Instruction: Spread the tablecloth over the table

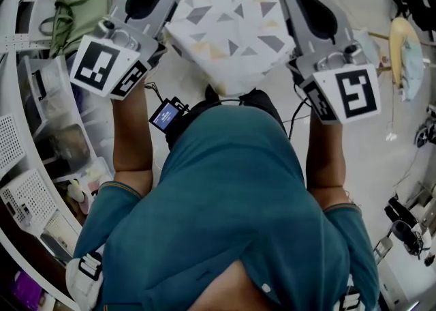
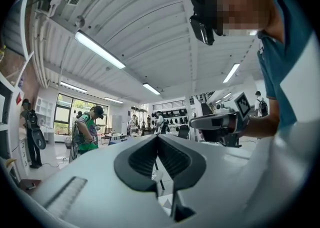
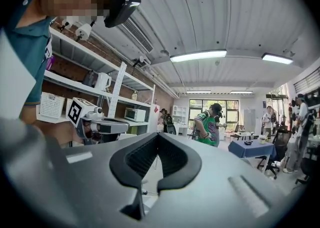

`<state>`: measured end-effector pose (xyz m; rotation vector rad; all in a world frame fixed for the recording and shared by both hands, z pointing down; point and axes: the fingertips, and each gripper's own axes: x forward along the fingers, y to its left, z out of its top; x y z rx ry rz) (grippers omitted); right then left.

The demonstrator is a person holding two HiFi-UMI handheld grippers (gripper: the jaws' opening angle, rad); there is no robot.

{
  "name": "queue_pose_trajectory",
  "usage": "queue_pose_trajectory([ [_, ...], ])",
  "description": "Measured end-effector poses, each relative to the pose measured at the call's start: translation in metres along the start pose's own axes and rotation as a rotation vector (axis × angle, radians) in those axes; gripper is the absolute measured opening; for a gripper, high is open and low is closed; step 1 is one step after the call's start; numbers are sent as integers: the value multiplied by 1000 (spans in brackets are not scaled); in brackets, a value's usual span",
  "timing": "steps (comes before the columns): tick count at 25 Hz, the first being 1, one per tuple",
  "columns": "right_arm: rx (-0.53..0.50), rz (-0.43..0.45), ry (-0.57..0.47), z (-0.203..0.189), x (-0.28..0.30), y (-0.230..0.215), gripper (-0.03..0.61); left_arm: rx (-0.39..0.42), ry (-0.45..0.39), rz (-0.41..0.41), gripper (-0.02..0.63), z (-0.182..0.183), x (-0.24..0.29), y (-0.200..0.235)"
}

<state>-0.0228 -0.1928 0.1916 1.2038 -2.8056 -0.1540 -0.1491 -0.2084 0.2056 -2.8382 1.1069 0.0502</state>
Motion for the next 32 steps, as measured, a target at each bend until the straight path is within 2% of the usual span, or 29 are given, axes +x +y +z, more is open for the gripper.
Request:
queue_pose_trajectory([
  [5,-10,19,-20,25,-8,10,9,48,-41,-52,0,28,-3,-26],
  [10,-55,8,15,26,-13,13,8,77,-58,-62,0,38,-5,-34],
  [32,-25,-28,18,21,-14,5,8,56,-30,-49,0,22,-10,-21],
])
